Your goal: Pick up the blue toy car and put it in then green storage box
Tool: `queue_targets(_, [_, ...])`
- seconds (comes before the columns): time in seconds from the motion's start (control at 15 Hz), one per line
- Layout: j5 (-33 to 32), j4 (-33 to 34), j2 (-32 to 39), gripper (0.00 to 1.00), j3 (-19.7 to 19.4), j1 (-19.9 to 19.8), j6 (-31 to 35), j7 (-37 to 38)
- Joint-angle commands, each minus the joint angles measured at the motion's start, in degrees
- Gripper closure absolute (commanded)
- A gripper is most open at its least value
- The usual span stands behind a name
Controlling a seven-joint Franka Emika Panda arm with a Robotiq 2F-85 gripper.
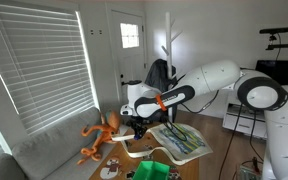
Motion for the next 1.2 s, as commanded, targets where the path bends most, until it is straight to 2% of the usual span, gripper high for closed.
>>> queue_targets(0.0, [1.3, -14.03, -10.45, 0.9, -0.74, 1.97, 4.77, 12.73])
queue_targets(0.27, [-1.71, -25.78, -20.57, 0.9, -1.16, 2.99, 9.1, 25.87])
queue_targets(0.4, [-4.77, -31.68, -26.19, 0.9, -1.54, 3.01, 10.62, 29.72])
queue_targets(0.47, [-2.21, -23.14, -18.26, 0.65, -1.63, 3.5, 7.7, 25.93])
queue_targets(0.67, [-3.61, -29.11, -24.19, 0.65, -2.31, 3.86, 8.69, 28.3])
queue_targets(0.73, [-3.67, -29.88, -24.95, 0.9, -2.37, 3.91, 8.87, 28.44])
queue_targets(1.13, [-6.97, -28.44, -31.12, 0.9, -0.88, 6.32, 4.11, 28.15])
